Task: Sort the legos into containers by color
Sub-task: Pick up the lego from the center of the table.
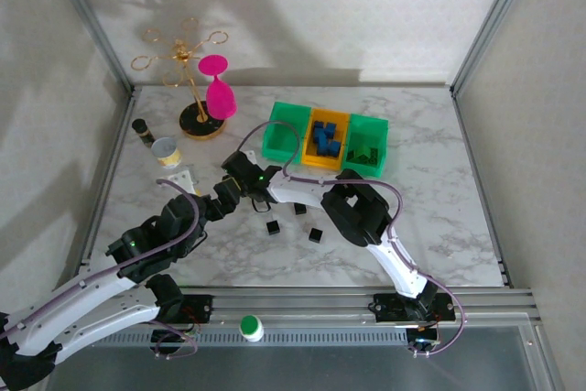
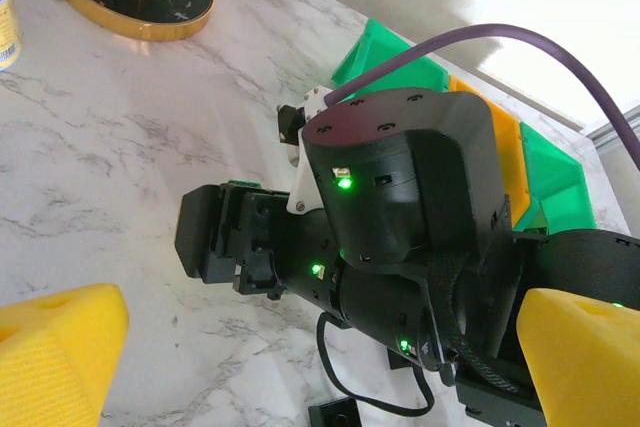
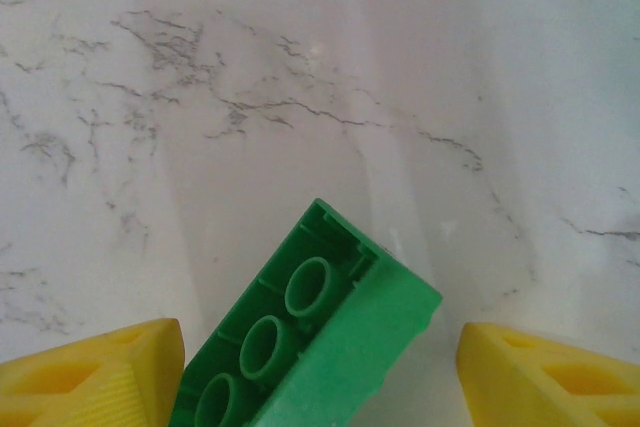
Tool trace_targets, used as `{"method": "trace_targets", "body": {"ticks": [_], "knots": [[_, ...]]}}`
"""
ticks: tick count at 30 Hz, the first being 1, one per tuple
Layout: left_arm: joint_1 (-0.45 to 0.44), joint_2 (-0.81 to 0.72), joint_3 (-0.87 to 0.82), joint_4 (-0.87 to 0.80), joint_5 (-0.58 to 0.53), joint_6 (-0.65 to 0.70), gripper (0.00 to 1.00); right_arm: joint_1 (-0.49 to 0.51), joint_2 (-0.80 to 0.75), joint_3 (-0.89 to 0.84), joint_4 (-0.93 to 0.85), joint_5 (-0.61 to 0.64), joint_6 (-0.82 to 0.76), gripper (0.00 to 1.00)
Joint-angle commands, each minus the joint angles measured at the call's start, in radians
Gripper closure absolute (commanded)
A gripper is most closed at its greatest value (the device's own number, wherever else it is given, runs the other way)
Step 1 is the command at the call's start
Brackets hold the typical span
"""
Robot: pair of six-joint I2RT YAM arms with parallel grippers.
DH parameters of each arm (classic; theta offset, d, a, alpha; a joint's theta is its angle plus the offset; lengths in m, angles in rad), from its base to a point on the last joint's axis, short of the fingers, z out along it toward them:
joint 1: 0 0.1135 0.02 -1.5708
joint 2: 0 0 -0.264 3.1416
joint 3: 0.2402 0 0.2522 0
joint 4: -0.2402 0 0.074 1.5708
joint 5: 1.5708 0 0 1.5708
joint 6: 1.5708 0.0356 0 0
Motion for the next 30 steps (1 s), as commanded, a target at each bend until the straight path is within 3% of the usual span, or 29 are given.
{"method": "trace_targets", "body": {"ticks": [1, 15, 30], "knots": [[0.008, -0.01, -0.013, -0.024, -0.032, -0.01, 0.0, 0.009, 0.012, 0.015, -0.054, 0.058, -0.008, 0.27], [0.008, -0.005, -0.017, -0.007, -0.018, -0.012, 0.0, 0.007, -0.081, -0.095, -0.08, 0.134, -0.036, 0.5], [0.008, -0.009, -0.01, -0.008, -0.02, -0.007, 0.0, 0.007, -0.17, -0.107, -0.032, 0.082, -0.079, 0.75]]}}
